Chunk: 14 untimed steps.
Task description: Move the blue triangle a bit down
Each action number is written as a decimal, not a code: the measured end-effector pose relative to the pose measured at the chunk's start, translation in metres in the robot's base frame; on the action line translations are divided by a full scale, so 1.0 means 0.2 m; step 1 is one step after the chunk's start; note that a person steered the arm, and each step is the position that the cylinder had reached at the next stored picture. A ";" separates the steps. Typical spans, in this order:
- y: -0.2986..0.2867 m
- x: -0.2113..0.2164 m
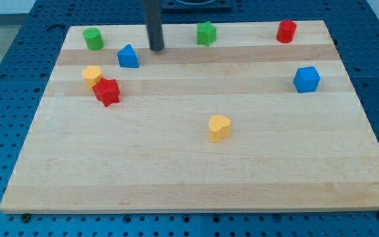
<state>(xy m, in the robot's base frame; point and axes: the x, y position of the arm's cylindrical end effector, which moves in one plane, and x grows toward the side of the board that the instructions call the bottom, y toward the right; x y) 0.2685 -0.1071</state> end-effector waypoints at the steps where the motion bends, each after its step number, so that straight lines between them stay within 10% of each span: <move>1: -0.14 -0.06; 5: -0.30 0.16; 14: 0.36 0.51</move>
<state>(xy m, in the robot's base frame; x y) 0.3704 -0.0356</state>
